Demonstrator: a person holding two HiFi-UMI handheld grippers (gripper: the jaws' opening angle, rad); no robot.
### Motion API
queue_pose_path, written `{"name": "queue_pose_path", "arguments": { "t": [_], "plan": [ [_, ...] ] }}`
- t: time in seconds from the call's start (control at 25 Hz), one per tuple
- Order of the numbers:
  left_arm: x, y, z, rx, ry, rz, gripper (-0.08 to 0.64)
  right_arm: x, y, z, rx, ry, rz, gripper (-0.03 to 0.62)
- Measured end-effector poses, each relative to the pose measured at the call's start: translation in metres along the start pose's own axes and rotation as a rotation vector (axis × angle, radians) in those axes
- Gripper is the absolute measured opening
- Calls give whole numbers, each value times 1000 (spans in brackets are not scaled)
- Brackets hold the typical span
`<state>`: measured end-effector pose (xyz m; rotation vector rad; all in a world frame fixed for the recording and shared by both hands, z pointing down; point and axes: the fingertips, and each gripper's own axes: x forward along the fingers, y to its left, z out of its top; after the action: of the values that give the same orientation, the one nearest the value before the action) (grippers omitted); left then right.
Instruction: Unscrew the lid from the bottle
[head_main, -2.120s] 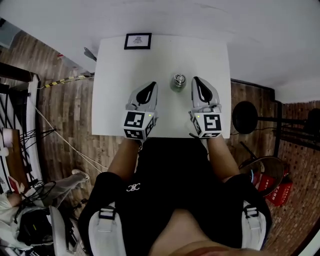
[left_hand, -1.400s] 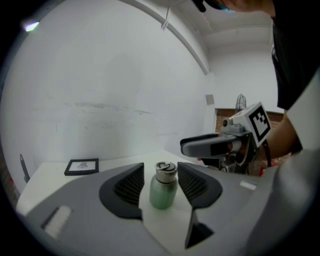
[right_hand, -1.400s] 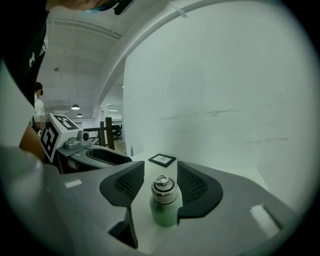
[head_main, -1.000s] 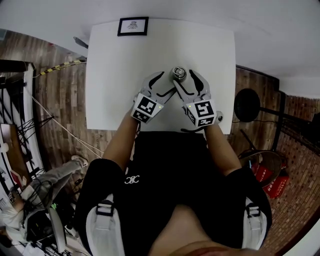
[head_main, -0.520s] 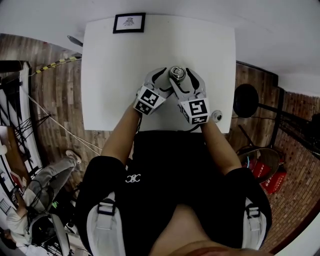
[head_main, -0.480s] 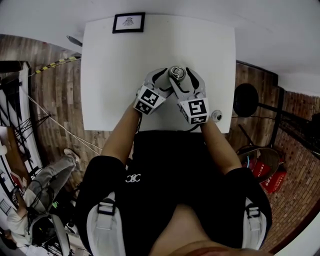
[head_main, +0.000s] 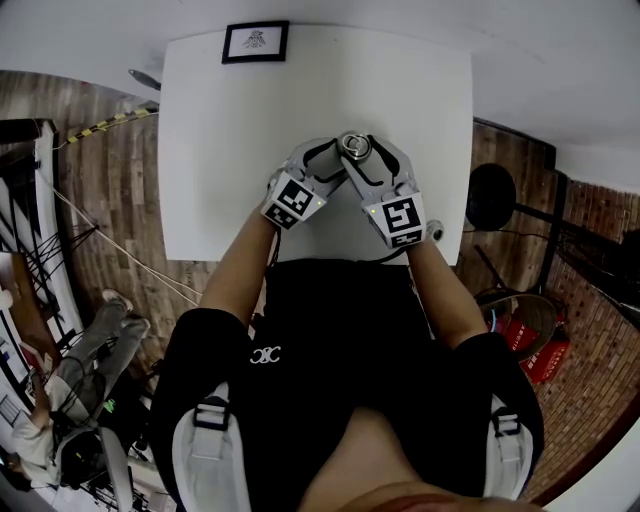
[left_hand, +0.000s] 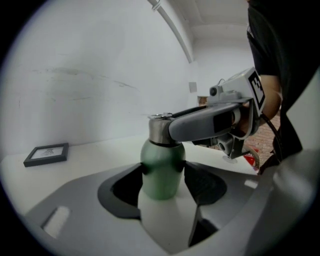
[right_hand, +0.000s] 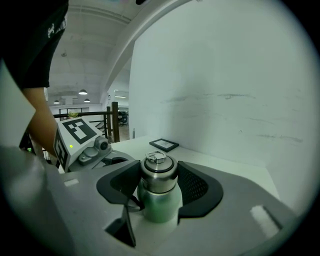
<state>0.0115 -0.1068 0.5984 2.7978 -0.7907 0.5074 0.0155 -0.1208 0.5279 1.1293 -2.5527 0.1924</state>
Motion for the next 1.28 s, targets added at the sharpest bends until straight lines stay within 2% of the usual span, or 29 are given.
{"name": "queue_pose_path", "arguments": {
  "t": [0.2, 0.4, 0.52, 0.68, 0.84, 0.96, 1.08, 1.28],
  "plan": [
    [0, 2, -2, 1, -1, -1, 293, 3, -3, 0, -41, -16, 128, 239],
    [2, 6, 0, -44, -27, 24, 301, 8, -2, 5, -67, -24, 240, 239],
    [9, 1, -3, -24, -8, 33, 326, 3, 3, 4, -93, -30, 258, 239],
    [20, -2, -3, 18, 7, 23, 361, -3, -1, 0, -71, -32, 245, 239],
    [21, -3, -1, 46, 13, 10, 360, -7, -3, 2, -68, -36, 248, 239],
    [22, -7, 3, 65, 22, -6, 359, -12, -4, 3, -92, -34, 279, 239],
    [21, -8, 5, 82, 24, -32, 357, -16, -4, 1, -155, -21, 360, 236],
    [21, -8, 5, 90, 15, -46, 357, -16, -3, -3, -244, 26, 545, 232]
  ]
}}
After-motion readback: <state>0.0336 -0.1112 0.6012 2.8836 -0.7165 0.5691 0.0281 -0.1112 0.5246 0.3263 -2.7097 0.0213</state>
